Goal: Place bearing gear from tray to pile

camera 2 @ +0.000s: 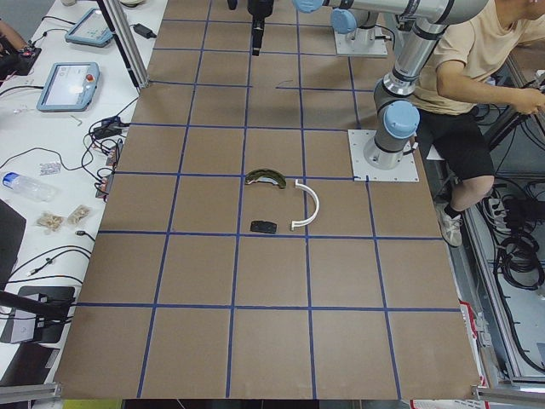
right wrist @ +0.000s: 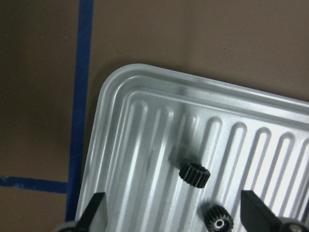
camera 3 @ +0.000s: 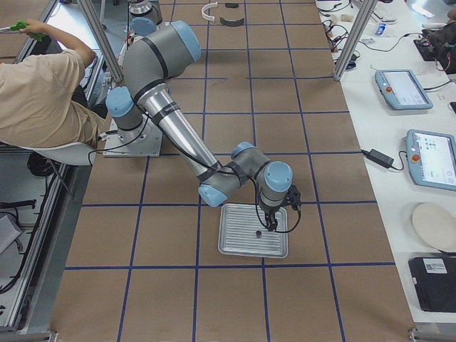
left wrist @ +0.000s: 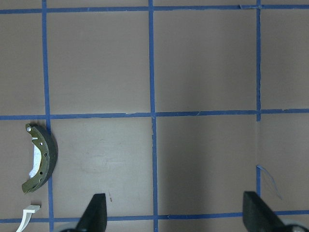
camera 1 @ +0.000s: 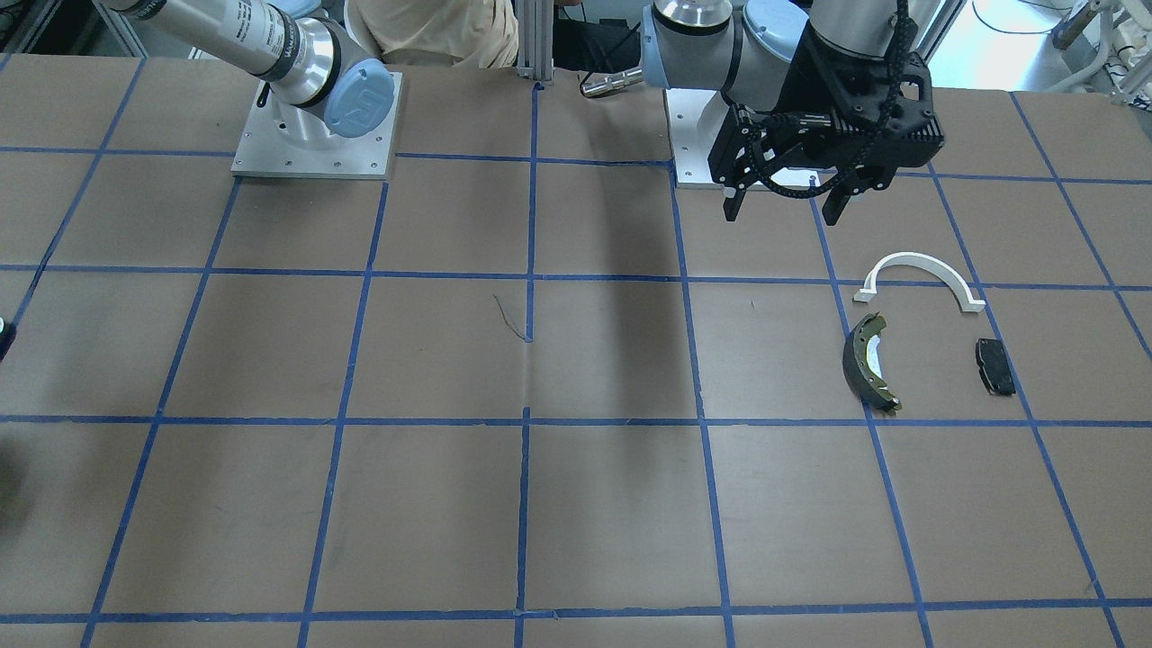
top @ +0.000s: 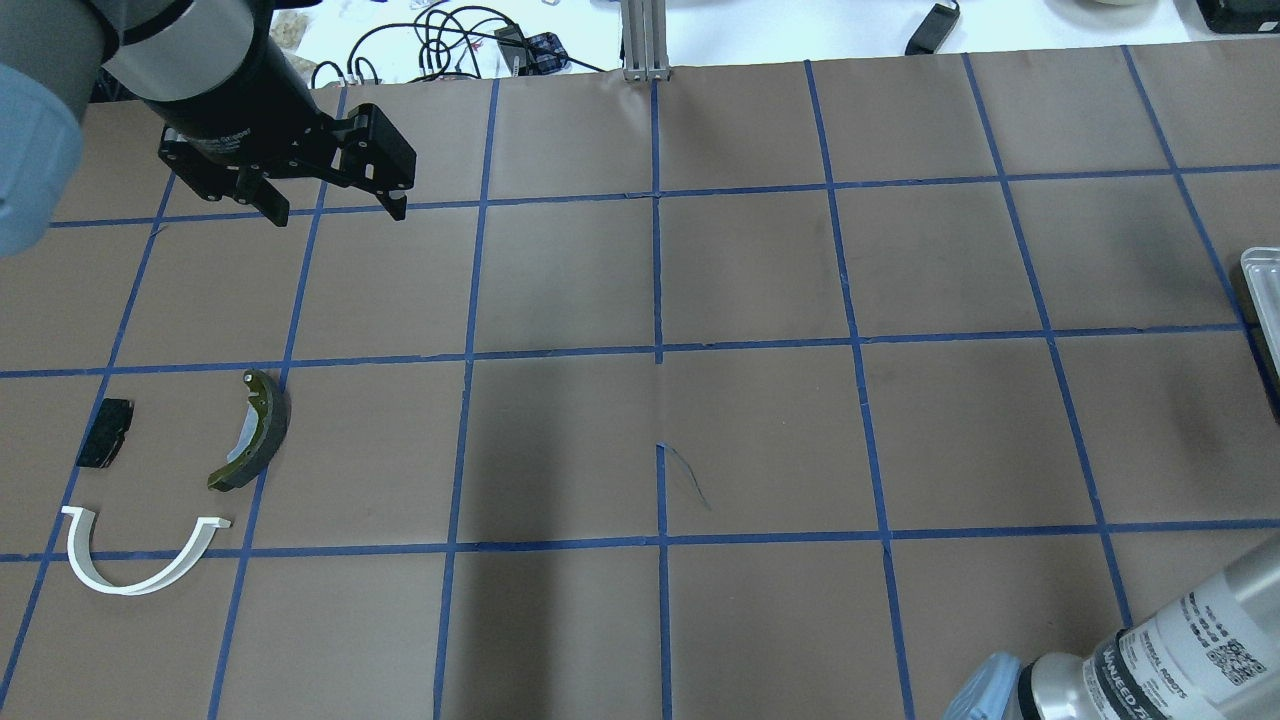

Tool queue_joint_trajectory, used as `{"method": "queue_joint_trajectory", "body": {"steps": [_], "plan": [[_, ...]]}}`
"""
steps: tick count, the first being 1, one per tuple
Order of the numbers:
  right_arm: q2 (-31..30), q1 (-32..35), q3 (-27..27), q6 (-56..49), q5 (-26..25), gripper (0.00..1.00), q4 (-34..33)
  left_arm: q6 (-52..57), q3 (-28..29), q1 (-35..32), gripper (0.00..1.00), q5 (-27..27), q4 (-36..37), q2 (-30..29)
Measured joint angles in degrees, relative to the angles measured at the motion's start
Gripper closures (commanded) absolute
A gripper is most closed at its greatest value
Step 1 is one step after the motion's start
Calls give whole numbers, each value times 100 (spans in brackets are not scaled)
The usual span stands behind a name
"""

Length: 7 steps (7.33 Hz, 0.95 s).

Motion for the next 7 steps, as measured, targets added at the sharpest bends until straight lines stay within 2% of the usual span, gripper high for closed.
{"method": "queue_joint_trajectory", "body": {"steps": [2, 4, 6, 7], "plan": [[155, -3, -103, -159, -20, 17, -34, 0, -6, 0, 0, 0, 0, 0], [358, -3, -269, -247, -35, 35, -128, 0, -7, 0, 0, 0, 0, 0], [414, -3, -314, -260, -49, 47, -146, 0, -7, 0, 0, 0, 0, 0], [413, -3, -322, -260, -52, 59, -148, 0, -7, 0, 0, 0, 0, 0]]}}
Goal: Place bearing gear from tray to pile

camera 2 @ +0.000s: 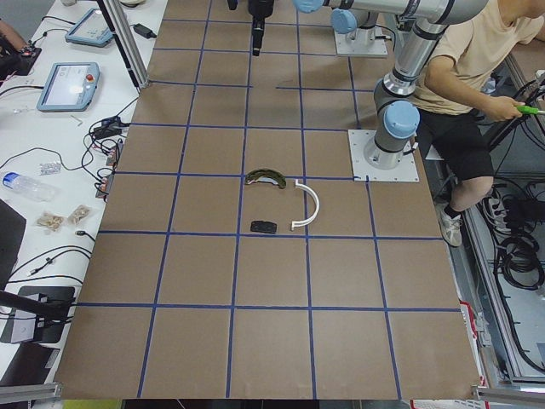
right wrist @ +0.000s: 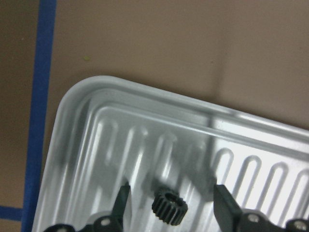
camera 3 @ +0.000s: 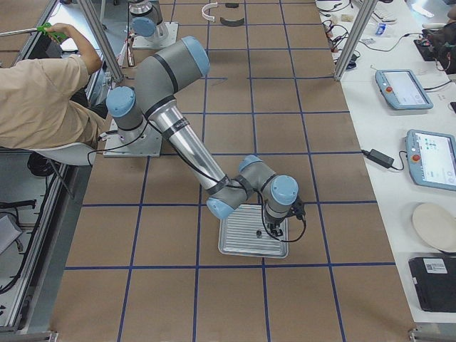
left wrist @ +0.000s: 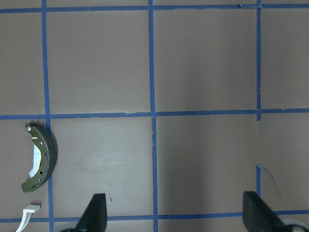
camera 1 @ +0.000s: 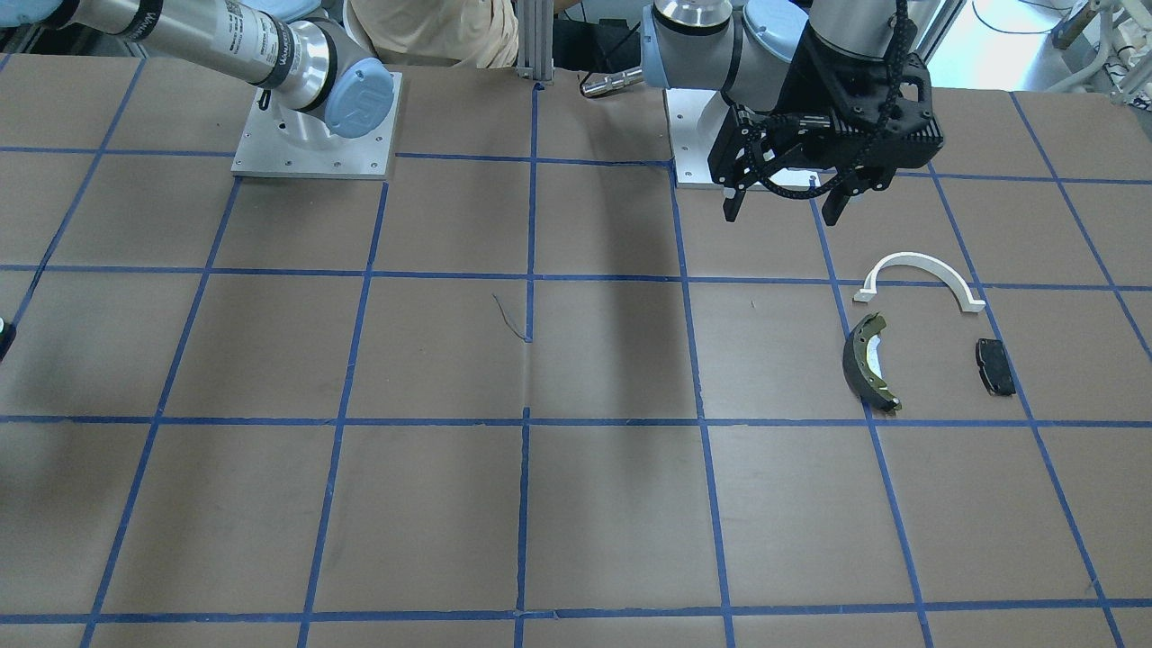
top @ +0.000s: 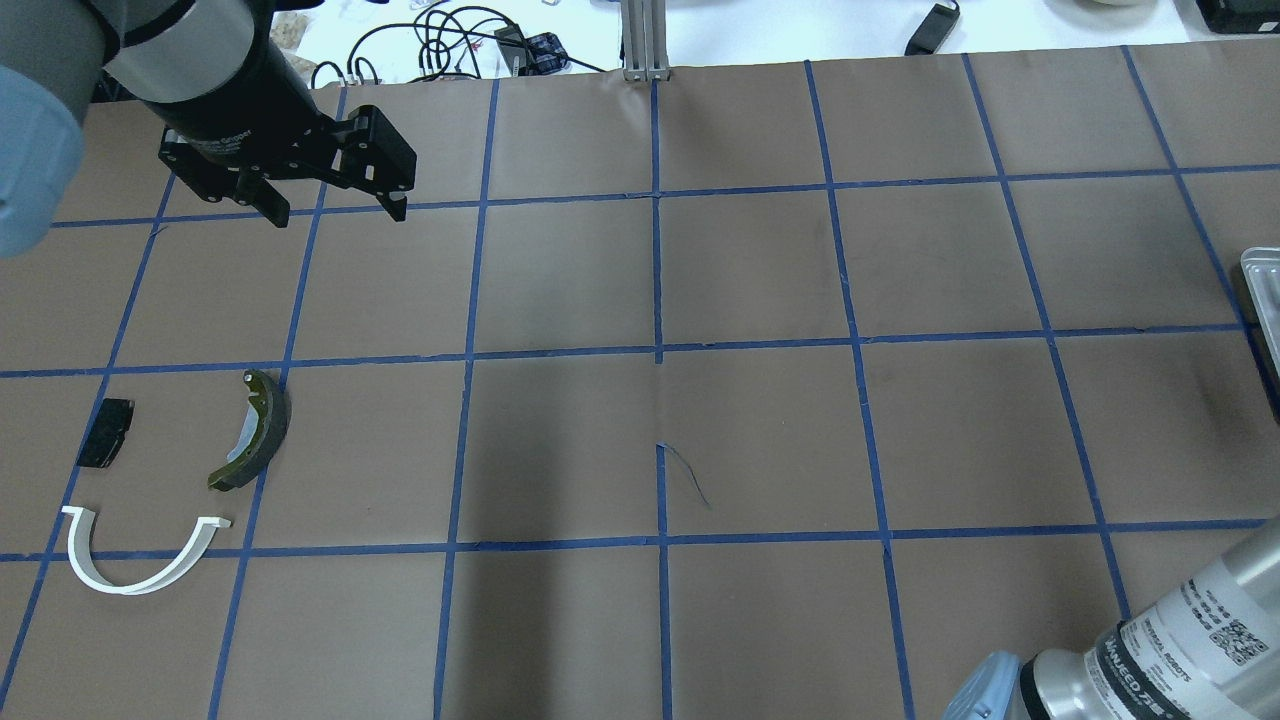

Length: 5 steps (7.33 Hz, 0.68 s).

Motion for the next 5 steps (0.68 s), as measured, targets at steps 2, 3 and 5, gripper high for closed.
{"method": "queue_joint_trajectory", "body": {"steps": [2, 3, 5], "plan": [[-15, 0, -5, -1, -3, 83, -1, 0, -3, 0, 0, 0, 0, 2], [-28, 0, -6, -1, -7, 94, 3, 0, -6, 0, 0, 0, 0, 6], [-71, 0, 1, 5, -14, 100, 55, 0, -8, 0, 0, 0, -2, 8]]}}
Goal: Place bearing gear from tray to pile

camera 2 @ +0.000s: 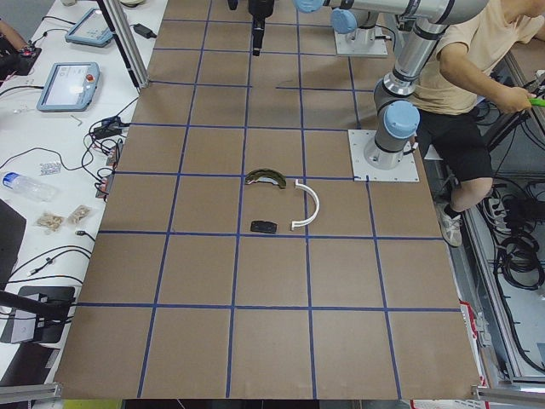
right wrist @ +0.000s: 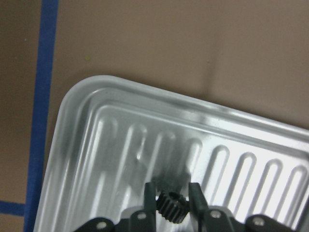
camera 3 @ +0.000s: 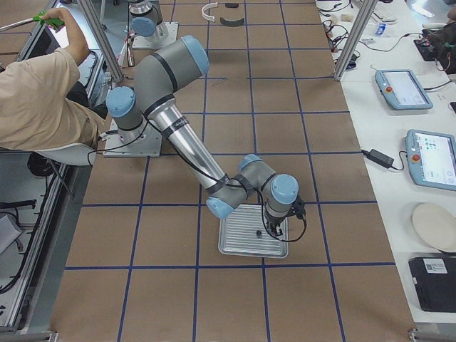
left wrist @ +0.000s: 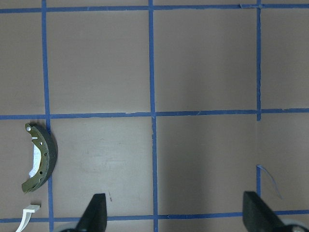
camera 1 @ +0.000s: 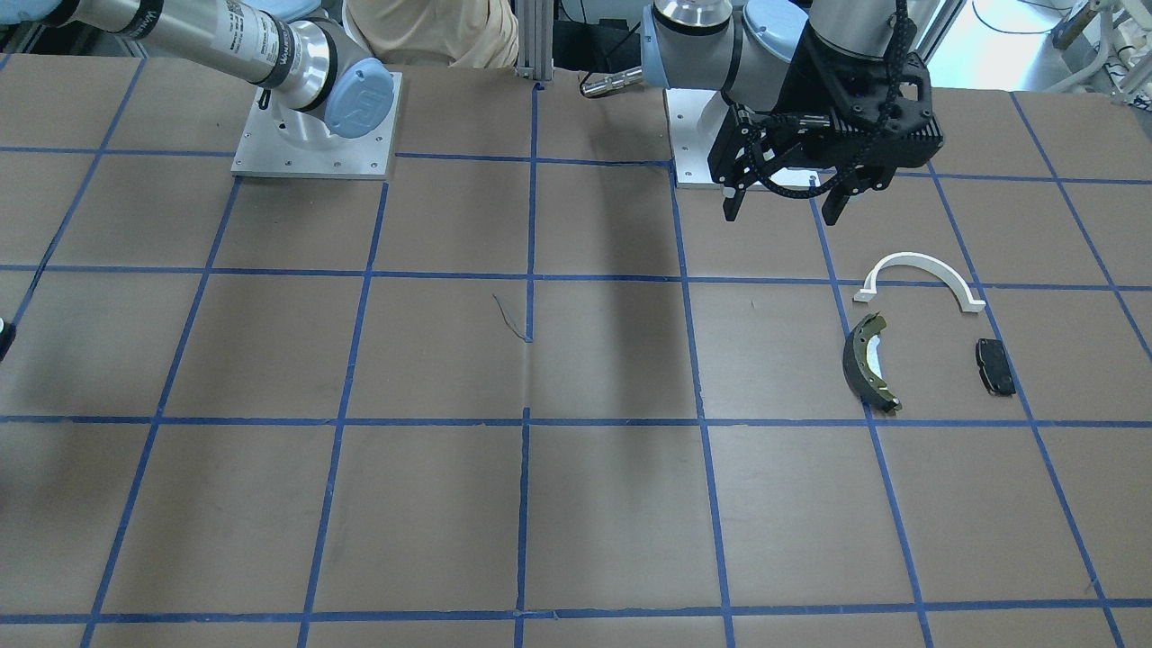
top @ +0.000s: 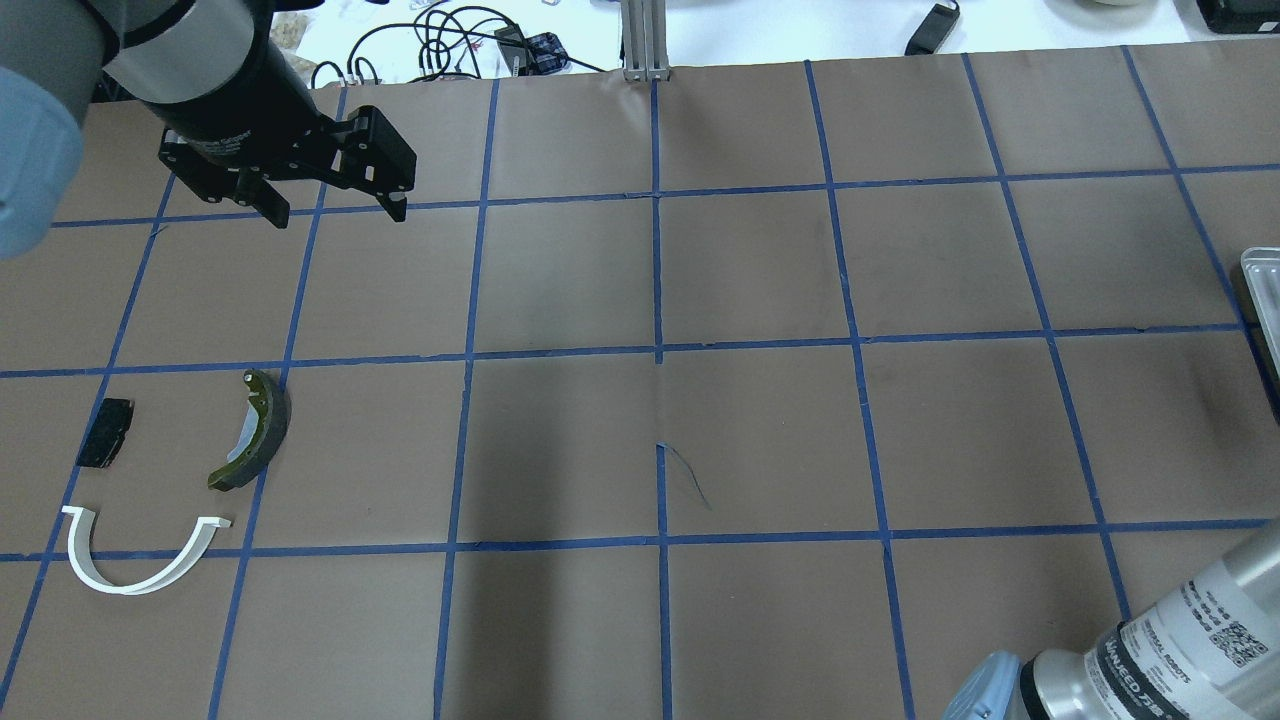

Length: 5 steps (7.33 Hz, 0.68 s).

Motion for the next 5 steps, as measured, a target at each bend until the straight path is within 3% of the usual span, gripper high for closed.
{"method": "queue_joint_trajectory", "body": {"steps": [3, 5], "plan": [[-382, 131, 53, 187, 49, 100, 303, 0, 0, 0, 0, 0, -1, 1], [-701, 735, 112, 722, 59, 100, 588, 0, -1, 0, 0, 0, -6, 1]]}}
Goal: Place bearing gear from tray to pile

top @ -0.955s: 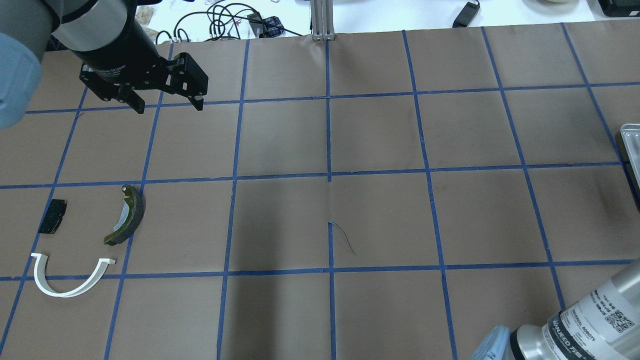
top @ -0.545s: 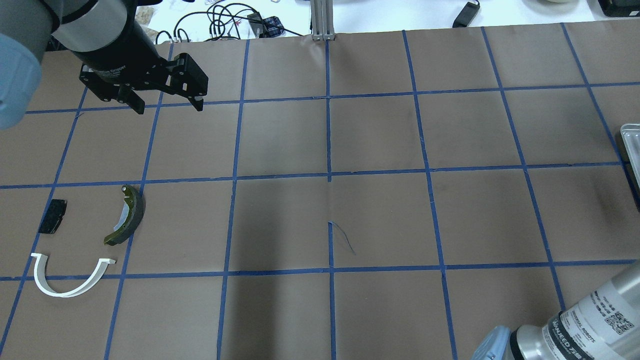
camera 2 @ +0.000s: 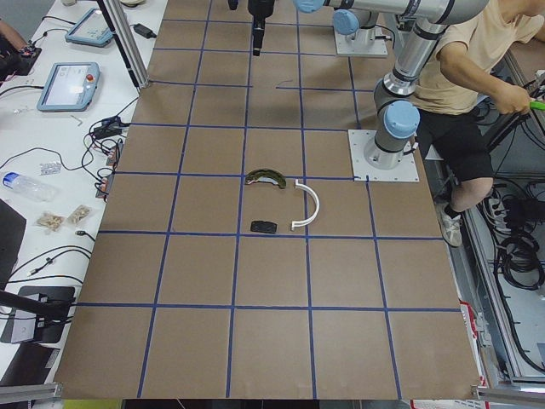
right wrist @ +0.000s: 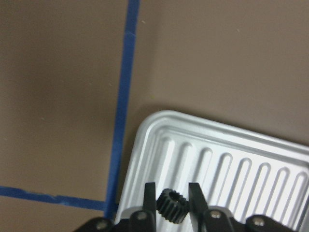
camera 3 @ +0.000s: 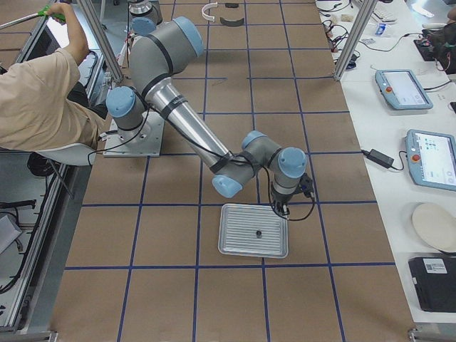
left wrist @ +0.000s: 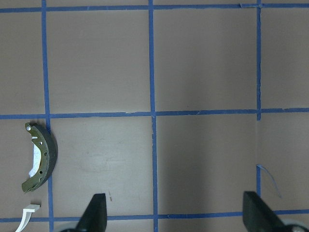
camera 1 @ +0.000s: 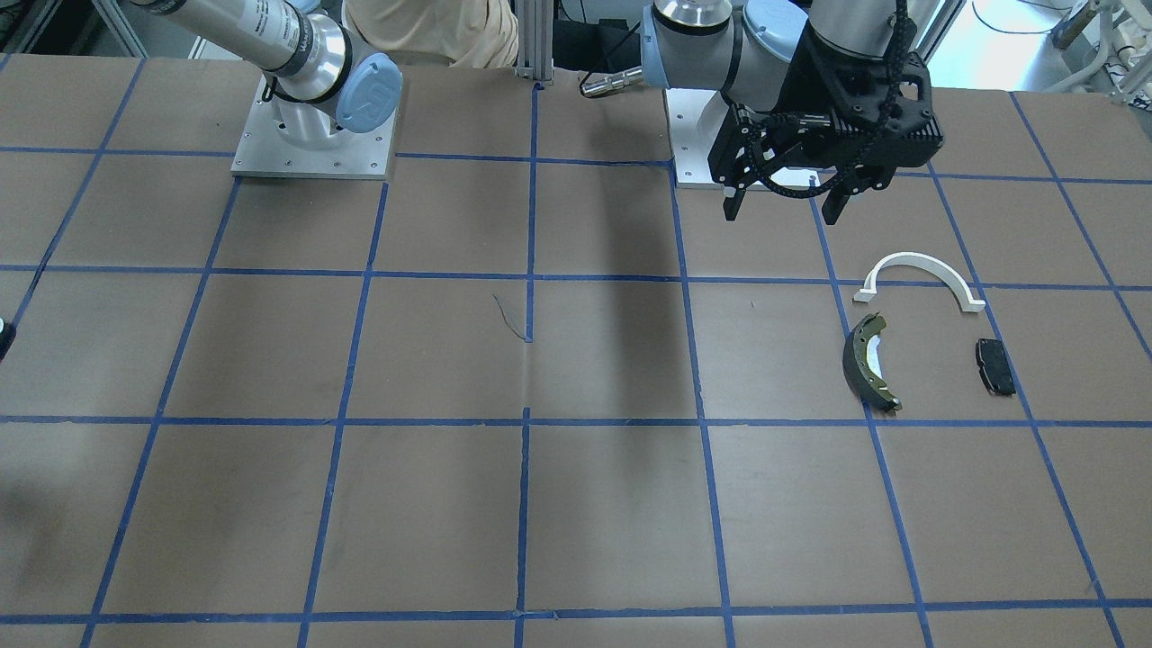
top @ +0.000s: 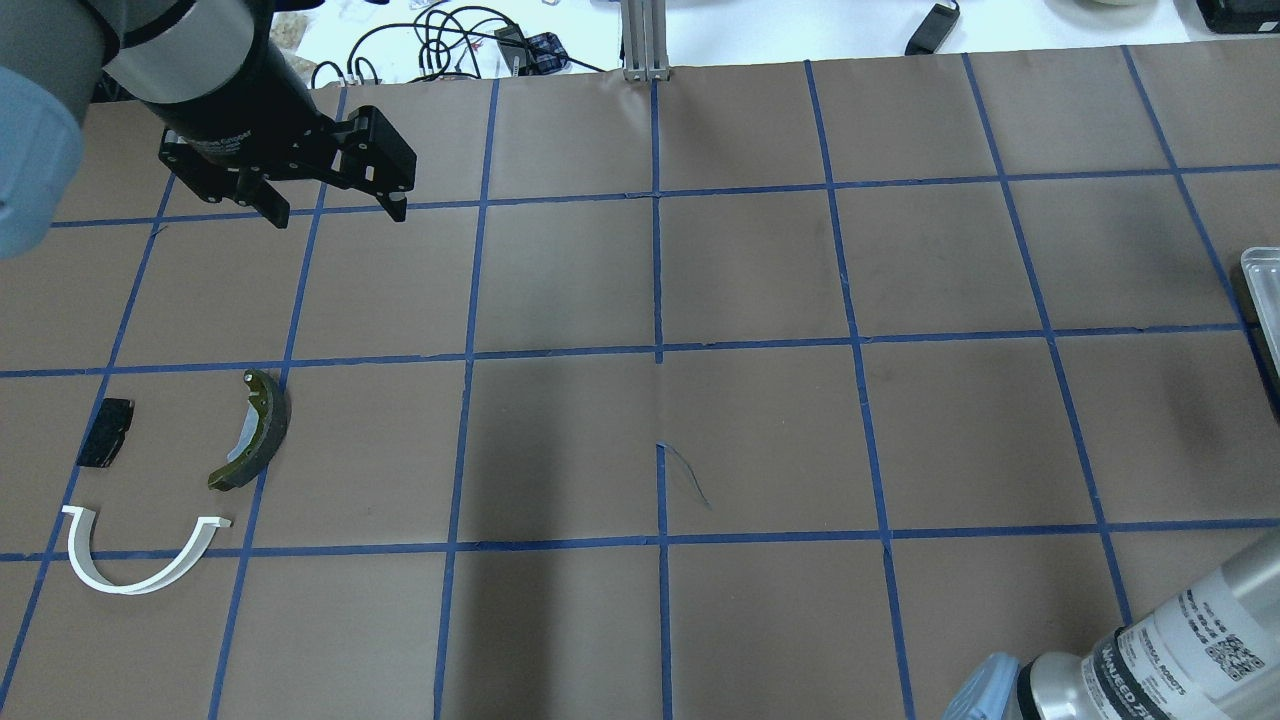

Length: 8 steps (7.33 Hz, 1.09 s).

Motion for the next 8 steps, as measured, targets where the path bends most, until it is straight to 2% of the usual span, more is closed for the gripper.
{"method": "queue_joint_trajectory", "body": {"steps": [2, 4, 6, 8], "plan": [[-411, 923, 392, 1165, 10, 100, 359, 0, 0, -1, 0, 0, -1, 0], [-1173, 2050, 1335, 2918, 24, 100, 386, 0, 0, -1, 0, 0, -1, 0], [-1673, 3575, 2200, 4735, 19, 100, -51, 0, 0, 0, 0, 0, -1, 0], [-1542, 5071, 2528, 6087, 28, 100, -678, 0, 2, 0, 0, 0, -1, 0]]}}
